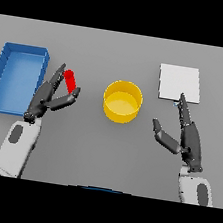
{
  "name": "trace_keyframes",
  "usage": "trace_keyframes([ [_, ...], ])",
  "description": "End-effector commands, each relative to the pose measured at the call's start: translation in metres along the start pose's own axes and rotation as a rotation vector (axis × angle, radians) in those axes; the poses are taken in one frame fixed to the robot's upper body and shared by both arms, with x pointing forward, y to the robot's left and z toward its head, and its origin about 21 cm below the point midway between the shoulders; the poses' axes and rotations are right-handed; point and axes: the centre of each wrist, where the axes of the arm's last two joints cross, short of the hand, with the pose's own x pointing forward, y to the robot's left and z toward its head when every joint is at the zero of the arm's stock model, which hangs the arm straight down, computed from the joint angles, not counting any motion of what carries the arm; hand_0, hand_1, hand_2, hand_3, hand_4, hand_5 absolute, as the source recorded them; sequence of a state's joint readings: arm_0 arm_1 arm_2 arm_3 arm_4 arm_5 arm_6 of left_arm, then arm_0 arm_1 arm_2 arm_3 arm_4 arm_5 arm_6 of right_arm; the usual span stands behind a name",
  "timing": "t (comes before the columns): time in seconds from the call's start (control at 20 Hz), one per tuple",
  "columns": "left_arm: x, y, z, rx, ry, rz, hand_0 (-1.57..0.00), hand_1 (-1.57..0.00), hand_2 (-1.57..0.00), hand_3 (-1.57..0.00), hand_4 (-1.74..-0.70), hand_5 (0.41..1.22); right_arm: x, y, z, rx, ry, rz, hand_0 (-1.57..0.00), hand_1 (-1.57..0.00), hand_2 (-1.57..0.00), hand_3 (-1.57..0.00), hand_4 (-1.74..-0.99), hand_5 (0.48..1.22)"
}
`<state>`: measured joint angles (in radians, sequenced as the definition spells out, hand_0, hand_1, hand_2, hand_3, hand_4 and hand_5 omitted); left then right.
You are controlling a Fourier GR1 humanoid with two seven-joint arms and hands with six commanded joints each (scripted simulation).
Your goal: Pick up the red beaker and tilt it to pour out 1 green nut into yellow bowl. Pick up the yellow bowl and place it on the metallic measuring scale.
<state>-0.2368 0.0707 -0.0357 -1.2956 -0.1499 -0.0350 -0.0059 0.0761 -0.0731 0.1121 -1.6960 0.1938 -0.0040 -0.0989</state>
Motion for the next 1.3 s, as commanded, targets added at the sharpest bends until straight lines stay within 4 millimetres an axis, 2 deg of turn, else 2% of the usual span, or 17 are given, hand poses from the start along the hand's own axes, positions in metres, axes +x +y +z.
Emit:
trace_keyframes([
  [0.0, -0.001, 0.0, -0.005, -0.005, 0.001, -0.01, 0.0, 0.0, 0.0, 0.0, -1.2, 0.651, -0.001, 0.001, 0.002, 0.0, -0.003, -0.011, 0.0, 0.0, 0.0, 0.0, -1.222, 0.627],
  [0.4, 0.002, -0.009, -0.039, 0.01, 0.017, -0.045, 0.0, 0.0, 0.0, 0.0, -1.21, 0.673, 0.001, -0.004, 0.004, -0.012, 0.009, -0.017, 0.0, 0.0, 0.0, 0.0, -1.24, 0.639],
  [0.65, -0.007, -0.011, -0.051, 0.029, -0.031, 0.044, 0.0, 0.0, 0.0, 0.0, -1.29, 0.708, 0.001, -0.004, 0.004, -0.01, 0.019, -0.019, 0.0, 0.0, 0.0, 0.0, -1.246, 0.645],
  [0.75, -0.015, -0.019, -0.053, 0.038, -0.023, 0.079, 0.0, -0.01, -0.05, -0.04, -1.33, 0.738, 0.0, -0.003, 0.001, -0.02, 0.023, -0.014, 0.0, 0.0, 0.0, 0.0, -1.244, 0.644],
  [0.85, -0.013, -0.023, -0.058, 0.049, -0.04, 0.102, -0.21, -0.23, -0.29, -0.25, -1.4, 0.787, -0.001, -0.007, 0.003, -0.021, 0.025, -0.01, 0.0, 0.0, 0.0, 0.0, -1.24, 0.645],
  [0.9, -0.014, -0.026, -0.058, 0.068, -0.045, 0.097, -0.38, -0.41, -0.46, -0.52, -1.41, 0.874, -0.001, -0.004, 0.005, -0.019, 0.021, -0.004, 0.0, 0.0, 0.0, 0.0, -1.236, 0.647],
  [0.95, -0.016, -0.027, -0.058, 0.092, -0.039, 0.077, -0.55, -0.59, -0.66, -0.73, -1.47, 0.943, -0.001, -0.005, 0.004, -0.021, 0.022, -0.009, 0.0, 0.0, 0.0, 0.0, -1.237, 0.648],
  [1.0, -0.015, -0.03, -0.058, 0.101, -0.029, 0.041, -0.76, -0.78, -0.84, -0.88, -1.52, 0.999, 0.0, -0.005, 0.002, -0.021, 0.02, -0.018, 0.0, 0.0, 0.0, 0.0, -1.239, 0.648],
  [1.1, -0.013, -0.033, -0.062, 0.094, -0.05, -0.011, -1.05, -1.07, -1.11, -1.06, -1.59, 1.079, -0.002, -0.007, 0.005, -0.023, 0.027, -0.011, 0.0, 0.0, 0.0, 0.0, -1.239, 0.648],
  [1.2, -0.011, -0.033, -0.064, 0.083, -0.049, -0.008, -1.24, -1.25, -1.27, -1.15, -1.64, 1.13, 0.001, -0.003, 0.002, -0.017, 0.015, -0.014, 0.0, 0.0, 0.0, 0.0, -1.242, 0.65],
  [1.25, -0.013, -0.032, -0.061, 0.082, -0.054, -0.01, -1.3, -1.31, -1.33, -1.24, -1.6, 1.148, 0.002, -0.002, 0.004, -0.016, 0.007, -0.03, 0.0, 0.0, 0.0, 0.0, -1.25, 0.647],
])
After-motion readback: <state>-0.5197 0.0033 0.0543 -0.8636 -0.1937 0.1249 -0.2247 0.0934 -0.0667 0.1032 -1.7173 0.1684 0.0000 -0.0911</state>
